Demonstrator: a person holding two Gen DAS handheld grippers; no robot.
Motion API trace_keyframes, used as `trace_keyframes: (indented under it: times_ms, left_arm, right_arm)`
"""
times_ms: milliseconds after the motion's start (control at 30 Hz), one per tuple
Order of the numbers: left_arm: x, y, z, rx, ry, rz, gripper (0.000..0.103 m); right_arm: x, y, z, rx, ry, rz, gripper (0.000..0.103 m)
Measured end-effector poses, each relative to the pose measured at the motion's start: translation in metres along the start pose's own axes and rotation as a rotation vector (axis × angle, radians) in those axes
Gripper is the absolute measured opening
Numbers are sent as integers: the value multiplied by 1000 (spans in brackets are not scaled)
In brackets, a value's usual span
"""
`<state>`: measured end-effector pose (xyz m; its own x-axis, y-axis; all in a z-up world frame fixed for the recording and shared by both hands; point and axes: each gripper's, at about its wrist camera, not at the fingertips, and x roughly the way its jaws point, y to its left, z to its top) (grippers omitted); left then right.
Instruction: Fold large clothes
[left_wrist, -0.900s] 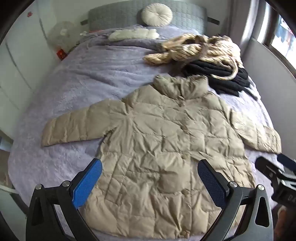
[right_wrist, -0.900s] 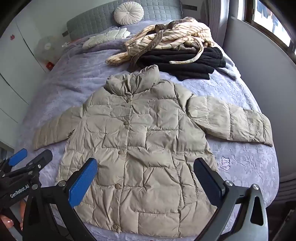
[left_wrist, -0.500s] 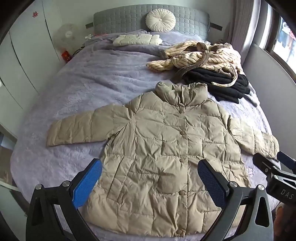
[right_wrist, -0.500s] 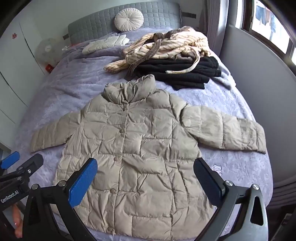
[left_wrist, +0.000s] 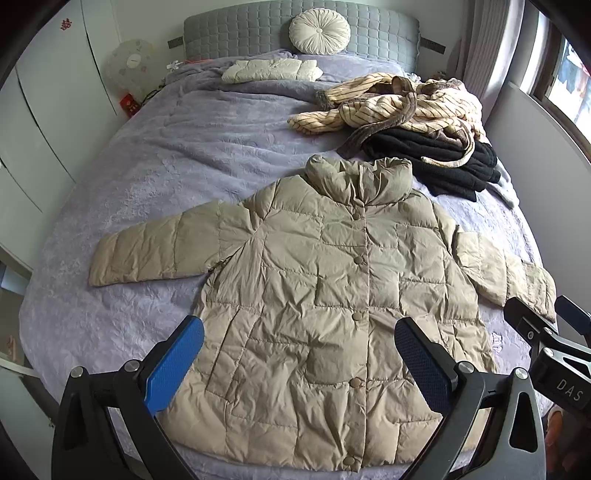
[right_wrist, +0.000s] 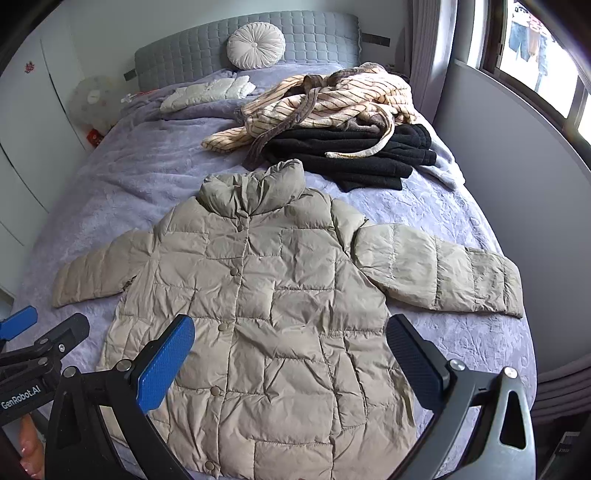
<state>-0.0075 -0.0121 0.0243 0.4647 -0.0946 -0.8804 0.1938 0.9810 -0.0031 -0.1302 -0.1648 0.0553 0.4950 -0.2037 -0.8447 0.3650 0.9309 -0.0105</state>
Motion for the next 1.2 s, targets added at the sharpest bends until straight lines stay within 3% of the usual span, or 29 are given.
trace_keyframes:
  times_ms: [1200]
  left_arm:
    - [3,-5,-2,4,22,22,103]
  right_arm:
    - [14,0,-6,4,43,9,103]
